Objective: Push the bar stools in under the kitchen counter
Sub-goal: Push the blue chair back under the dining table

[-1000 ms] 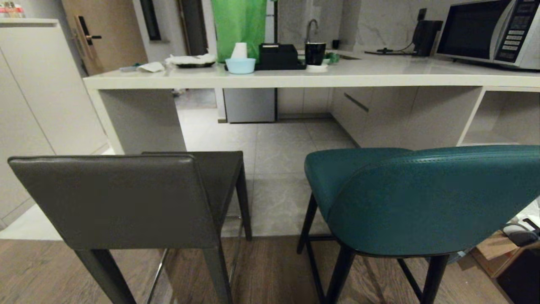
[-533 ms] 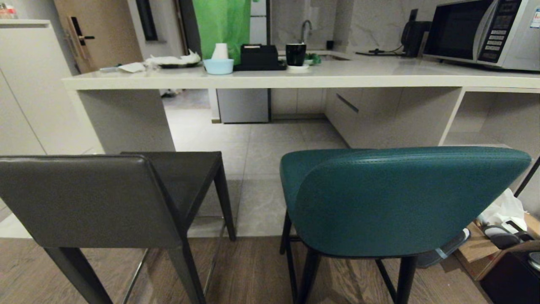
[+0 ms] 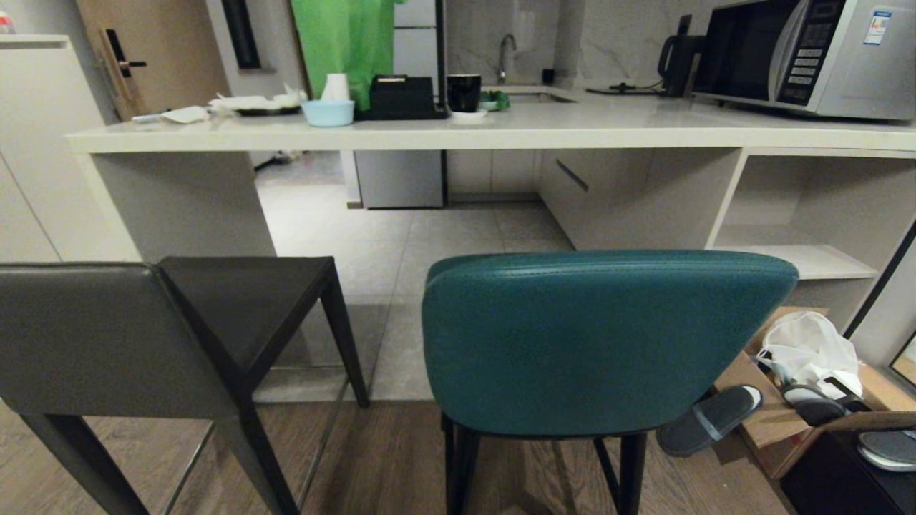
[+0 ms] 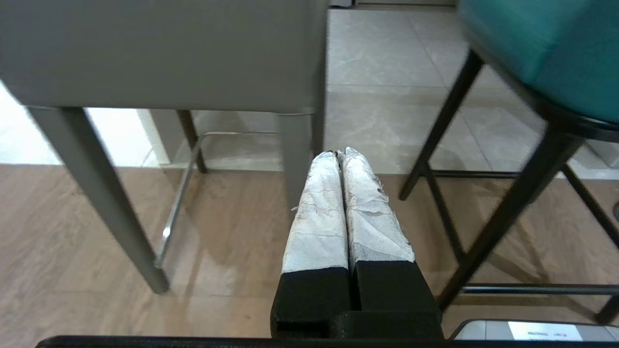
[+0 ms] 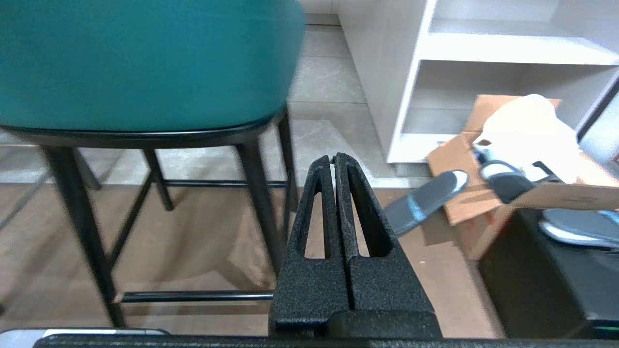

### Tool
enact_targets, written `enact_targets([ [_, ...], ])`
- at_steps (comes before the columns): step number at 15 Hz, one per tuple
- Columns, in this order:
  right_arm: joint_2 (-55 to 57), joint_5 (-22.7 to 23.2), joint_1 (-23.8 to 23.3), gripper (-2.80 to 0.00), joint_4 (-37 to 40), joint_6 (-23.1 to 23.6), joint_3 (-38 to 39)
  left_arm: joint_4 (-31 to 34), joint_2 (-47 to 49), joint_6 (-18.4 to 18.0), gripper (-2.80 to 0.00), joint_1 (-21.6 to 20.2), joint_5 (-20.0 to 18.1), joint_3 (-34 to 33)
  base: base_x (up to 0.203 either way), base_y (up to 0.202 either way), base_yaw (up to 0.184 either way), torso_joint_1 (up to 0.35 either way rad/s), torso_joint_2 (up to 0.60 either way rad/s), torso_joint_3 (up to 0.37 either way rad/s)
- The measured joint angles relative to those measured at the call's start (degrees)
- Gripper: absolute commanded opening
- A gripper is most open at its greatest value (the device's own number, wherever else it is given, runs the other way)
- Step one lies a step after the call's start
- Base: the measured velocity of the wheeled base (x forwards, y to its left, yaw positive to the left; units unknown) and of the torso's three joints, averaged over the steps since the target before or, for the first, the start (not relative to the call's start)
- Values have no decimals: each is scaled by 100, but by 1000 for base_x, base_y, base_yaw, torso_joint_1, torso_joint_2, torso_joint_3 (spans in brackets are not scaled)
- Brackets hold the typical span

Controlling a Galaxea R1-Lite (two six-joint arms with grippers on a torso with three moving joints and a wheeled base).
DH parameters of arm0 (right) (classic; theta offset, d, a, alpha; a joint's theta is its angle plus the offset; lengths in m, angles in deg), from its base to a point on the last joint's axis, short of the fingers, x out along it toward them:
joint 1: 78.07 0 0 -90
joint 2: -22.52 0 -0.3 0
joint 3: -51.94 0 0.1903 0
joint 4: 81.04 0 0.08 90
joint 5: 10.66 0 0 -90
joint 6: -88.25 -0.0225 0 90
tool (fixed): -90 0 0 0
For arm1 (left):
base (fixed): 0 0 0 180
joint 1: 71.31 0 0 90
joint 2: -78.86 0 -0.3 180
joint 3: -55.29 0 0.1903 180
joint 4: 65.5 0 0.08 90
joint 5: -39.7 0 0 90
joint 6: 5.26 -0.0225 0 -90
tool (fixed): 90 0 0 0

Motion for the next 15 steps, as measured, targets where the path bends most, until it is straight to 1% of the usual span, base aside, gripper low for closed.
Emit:
enact_targets([
  [9, 0, 0, 0, -280, -12, 20, 11, 0, 0, -2, -280, -6, -4, 0, 0, -186, 1, 2, 2, 2],
  [10, 0, 0, 2, -280, -11, 23, 11, -4, 0, -2, -280, -6, -3, -2, 0, -73, -3, 7, 2, 2],
  [15, 0, 0, 0, -280, -11, 20, 11, -4, 0, -2, -280, -5, -4, -4, 0, 0, 0, 0, 0, 0],
])
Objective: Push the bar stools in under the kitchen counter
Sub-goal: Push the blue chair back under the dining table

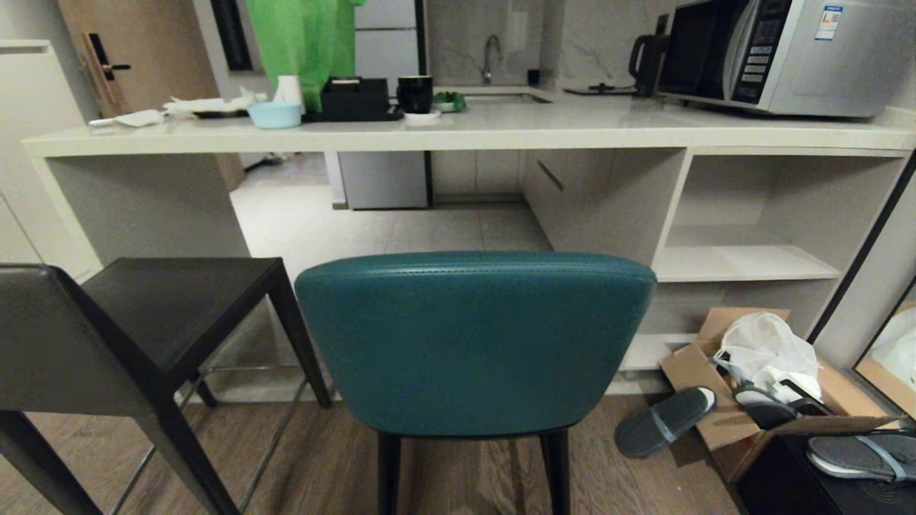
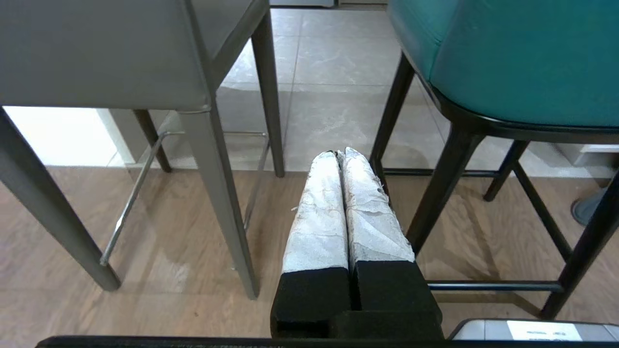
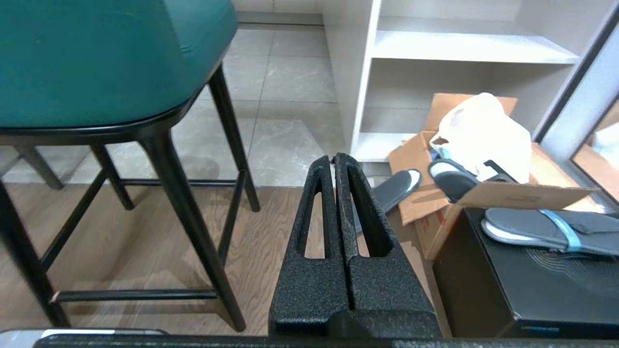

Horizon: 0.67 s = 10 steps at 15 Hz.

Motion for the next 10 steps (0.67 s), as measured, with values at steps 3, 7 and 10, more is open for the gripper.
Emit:
enact_targets([
  [3, 0, 2, 0, -280, -1, 17, -2, 2, 0, 2, -280, 5, 2, 1, 105, 0, 1, -1, 5, 2],
  [7, 0, -1, 0, -280, 0, -16, -2, 0, 0, 2, -280, 2, 2, 1, 179, 0, 2, 4, 2, 3],
  [10, 0, 9, 0, -280, -1, 28, -2, 4, 0, -8, -280, 0, -2, 4, 20, 0, 1, 3, 1, -1],
])
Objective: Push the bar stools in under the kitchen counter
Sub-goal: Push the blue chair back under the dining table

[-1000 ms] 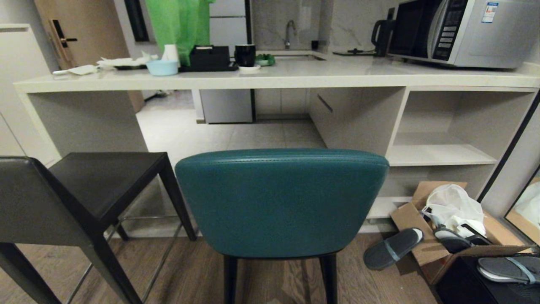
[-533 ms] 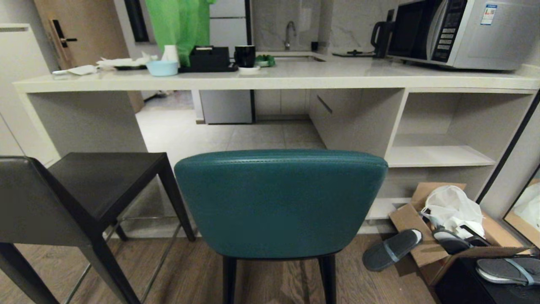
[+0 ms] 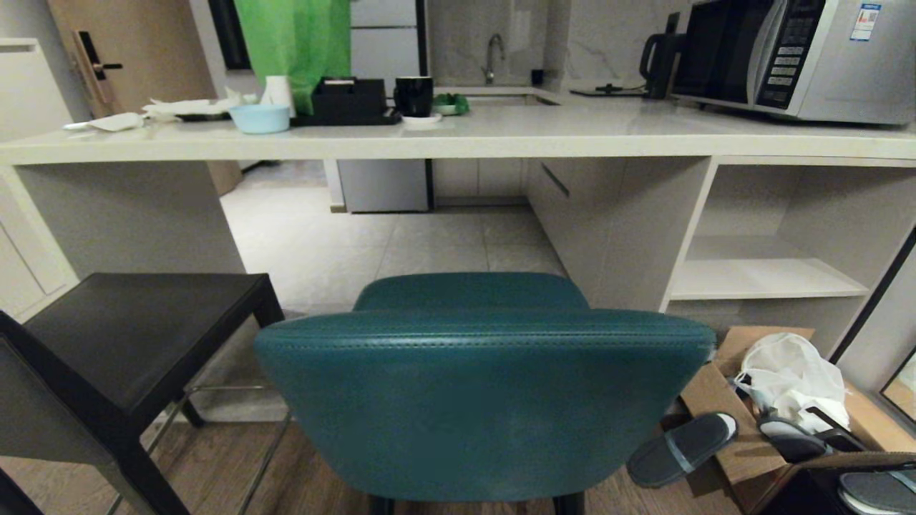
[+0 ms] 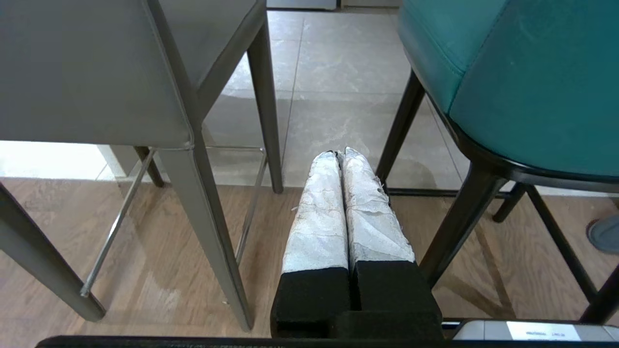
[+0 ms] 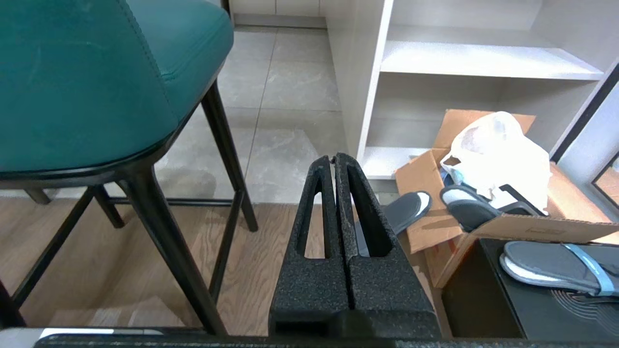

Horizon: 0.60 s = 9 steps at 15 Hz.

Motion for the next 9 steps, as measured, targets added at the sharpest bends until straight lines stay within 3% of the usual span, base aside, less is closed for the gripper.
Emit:
enact_targets([
  [3, 7, 142, 0, -280, 53, 164, -6, 0, 0, -42, -280, 0, -14, 2, 0, 0, 0, 0, 0, 0],
  [5, 191, 247, 5, -280, 134, 387, -59, 32, 4, -296, -280, 0, -159, 48, 0, 0, 0, 0, 0, 0],
  [9, 1323, 603, 21, -280, -42, 75, -788, -233, 842, 76, -280, -6, -876, 945, 0, 0, 0, 0, 0, 0],
])
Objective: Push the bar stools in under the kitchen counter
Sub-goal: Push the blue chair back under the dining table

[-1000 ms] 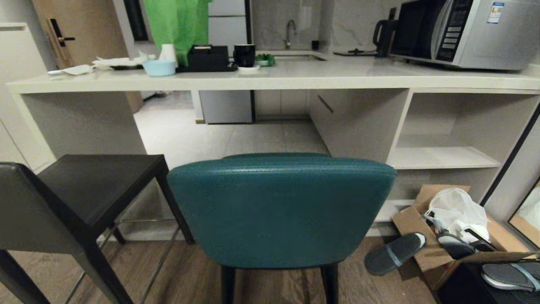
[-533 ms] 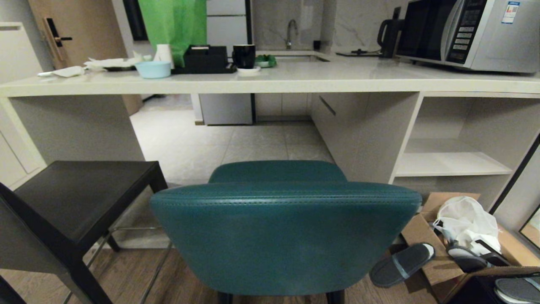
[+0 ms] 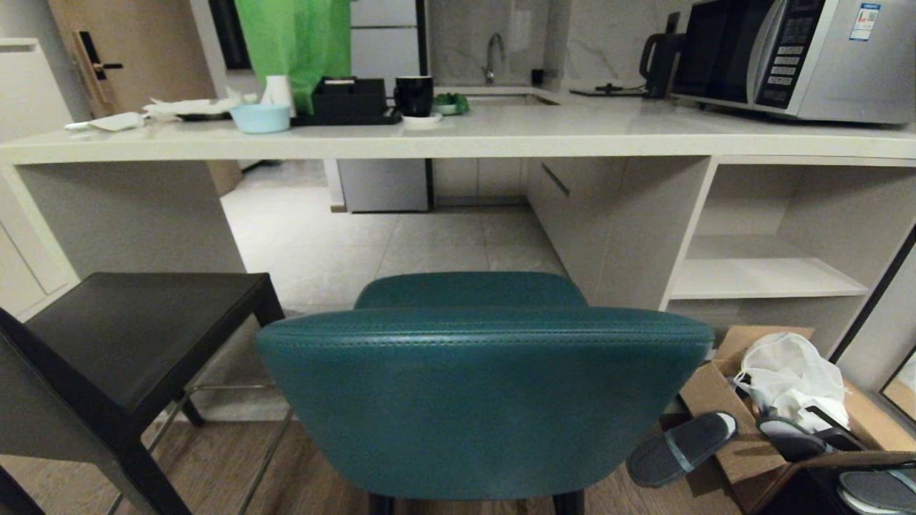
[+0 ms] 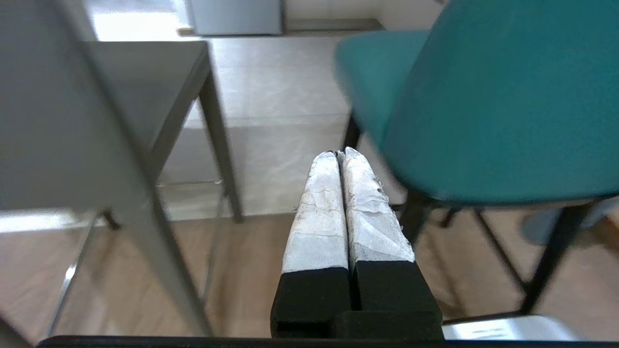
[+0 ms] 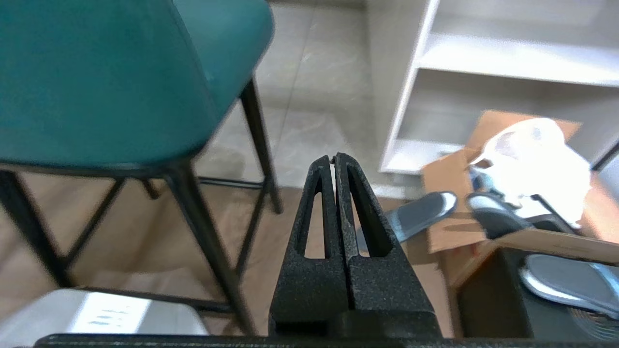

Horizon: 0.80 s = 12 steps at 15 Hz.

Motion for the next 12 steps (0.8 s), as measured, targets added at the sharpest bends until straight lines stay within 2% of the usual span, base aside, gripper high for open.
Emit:
enact_targets([
  [3, 1576, 71, 17, -280, -1000, -105, -366, -1230, 1876, 83, -280, -26, -155, 362, 0, 0, 0, 0, 0, 0],
  [7, 4074, -10, 185, -280, -3146, -275, -538, -3894, 4671, 46, -280, 83, -75, 378, 0, 0, 0, 0, 0, 0],
  [10, 5843, -559, 777, -280, -4711, -519, -682, -5495, 6237, 38, -280, 488, 300, 343, 0, 0, 0, 0, 0, 0],
  [12, 6839, -1015, 1222, -280, -5650, -616, -777, -6388, 6997, 39, -280, 966, 449, 152, 0, 0, 0, 0, 0, 0],
])
